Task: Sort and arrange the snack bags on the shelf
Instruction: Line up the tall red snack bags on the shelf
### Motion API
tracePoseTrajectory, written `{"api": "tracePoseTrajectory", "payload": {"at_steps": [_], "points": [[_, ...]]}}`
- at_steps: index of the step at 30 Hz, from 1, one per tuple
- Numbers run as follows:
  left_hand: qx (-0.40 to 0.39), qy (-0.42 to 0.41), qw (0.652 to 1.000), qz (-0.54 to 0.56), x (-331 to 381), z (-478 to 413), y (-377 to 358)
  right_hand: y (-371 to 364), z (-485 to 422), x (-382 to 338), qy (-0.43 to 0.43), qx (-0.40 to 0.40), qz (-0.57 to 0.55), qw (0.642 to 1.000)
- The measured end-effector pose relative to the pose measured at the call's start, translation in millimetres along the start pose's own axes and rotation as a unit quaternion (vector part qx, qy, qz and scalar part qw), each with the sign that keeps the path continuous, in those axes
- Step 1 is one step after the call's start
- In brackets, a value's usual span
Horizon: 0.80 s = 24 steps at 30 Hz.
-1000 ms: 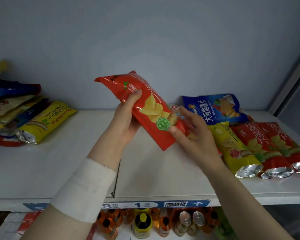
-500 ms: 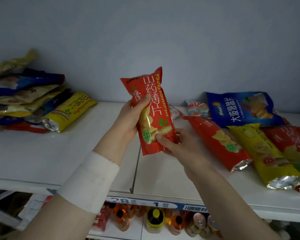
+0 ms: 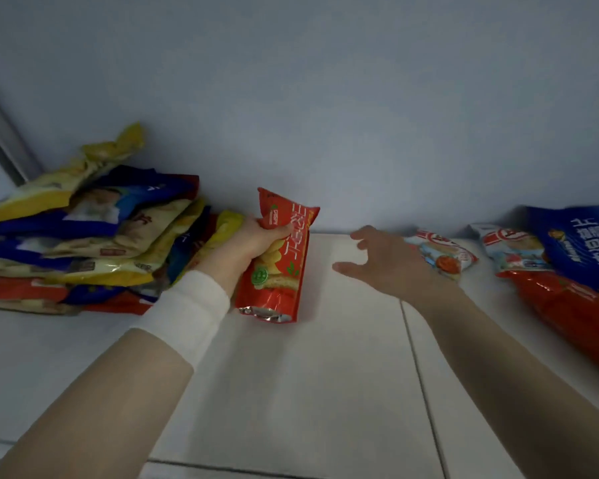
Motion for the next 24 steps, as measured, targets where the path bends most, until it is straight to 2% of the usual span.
{"api": "tracePoseTrajectory", "payload": {"at_steps": [2, 4, 7, 10, 12, 15, 18, 21, 24], "points": [[0.014, 0.007, 0.998, -0.055, -11.0, -20.4, 8.1, 0.2, -14.8, -11.3, 0.031, 0.000, 0.161, 0.986], [0.016, 0.004, 0.998, -0.064, -18.7, -35.0, 10.3, -1.3, -23.4, -16.5, 0.046, -0.019, 0.258, 0.965], [0.046, -0.047, 0.990, -0.124, -21.4, -48.3, 7.6, -3.6, -27.9, -16.6, 0.049, -0.070, 0.339, 0.937], [0.114, -0.114, 0.966, -0.204, -18.7, -56.0, 5.8, -0.5, -29.4, -14.7, 0.046, -0.101, 0.360, 0.926], [0.139, -0.154, 0.936, -0.284, -16.6, -58.3, 4.1, 4.4, -28.8, -13.9, 0.052, -0.108, 0.353, 0.928], [0.156, -0.218, 0.861, -0.433, -8.3, -54.4, 1.3, 15.7, -23.1, -9.1, 0.052, -0.114, 0.342, 0.931], [0.144, -0.255, 0.806, -0.515, 12.9, -42.7, -9.9, 32.4, -14.6, 4.8, 0.045, -0.105, 0.331, 0.937], [0.070, -0.242, 0.775, -0.580, 41.5, -18.1, -40.1, 61.1, -2.5, 31.3, 0.020, -0.096, 0.327, 0.940], [-0.014, -0.237, 0.721, -0.651, 71.1, 20.5, -95.8, 101.1, 20.2, 69.6, -0.013, -0.090, 0.324, 0.942]]}}
Point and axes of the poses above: each hand's wrist, its own z-axis away from the middle knuckle, its own y-axis out of the back of the hand, x = y × z, the point moved 4 cm from there along -z, towards the middle knuckle, and after that the axes turned 5 degrees about y, right-handed, at the moved point
